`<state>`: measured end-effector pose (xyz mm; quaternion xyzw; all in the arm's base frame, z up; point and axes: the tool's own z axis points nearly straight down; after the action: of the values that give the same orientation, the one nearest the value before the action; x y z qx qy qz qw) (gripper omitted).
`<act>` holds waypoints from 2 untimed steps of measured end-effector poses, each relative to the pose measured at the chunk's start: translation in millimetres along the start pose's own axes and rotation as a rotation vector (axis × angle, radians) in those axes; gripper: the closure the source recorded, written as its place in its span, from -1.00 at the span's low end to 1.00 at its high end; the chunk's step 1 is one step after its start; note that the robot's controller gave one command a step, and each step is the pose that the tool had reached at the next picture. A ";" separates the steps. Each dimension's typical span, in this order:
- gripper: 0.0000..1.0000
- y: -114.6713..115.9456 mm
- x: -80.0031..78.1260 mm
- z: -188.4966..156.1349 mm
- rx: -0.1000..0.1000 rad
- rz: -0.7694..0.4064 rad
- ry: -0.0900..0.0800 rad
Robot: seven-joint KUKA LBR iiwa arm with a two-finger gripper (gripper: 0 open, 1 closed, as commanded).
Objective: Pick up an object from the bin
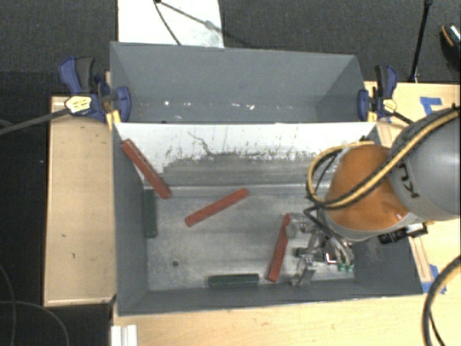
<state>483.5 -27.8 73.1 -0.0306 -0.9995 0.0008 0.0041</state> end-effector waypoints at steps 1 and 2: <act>-1.00 32.1 -79.3 -7.9 -0.003 -0.070 -0.017; 1.00 30.5 -76.4 -6.9 -0.003 -0.066 -0.011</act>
Offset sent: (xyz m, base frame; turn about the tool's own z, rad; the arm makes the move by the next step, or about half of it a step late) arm 0.0774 0.0255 0.0056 -0.0702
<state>561.7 -2.0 79.4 0.0022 -1.0000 -0.0005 -0.0014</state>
